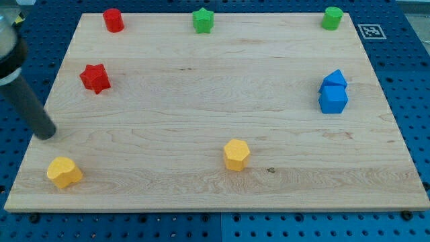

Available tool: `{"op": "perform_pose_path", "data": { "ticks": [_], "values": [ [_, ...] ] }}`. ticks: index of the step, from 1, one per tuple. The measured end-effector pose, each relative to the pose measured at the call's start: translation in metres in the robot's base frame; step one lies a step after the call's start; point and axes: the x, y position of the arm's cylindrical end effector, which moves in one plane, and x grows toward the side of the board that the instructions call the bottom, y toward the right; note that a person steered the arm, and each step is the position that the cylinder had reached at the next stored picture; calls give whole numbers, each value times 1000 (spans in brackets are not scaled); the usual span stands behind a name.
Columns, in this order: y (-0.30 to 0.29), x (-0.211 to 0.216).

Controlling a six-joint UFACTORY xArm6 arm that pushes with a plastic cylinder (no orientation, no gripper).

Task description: Push the yellow heart into the yellow hexagon

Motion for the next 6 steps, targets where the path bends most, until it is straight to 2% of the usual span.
{"op": "perform_pose_path", "data": {
  "ticks": [1,3,6],
  "values": [
    [11,61],
    [20,66],
    [157,68]
  ]
}}
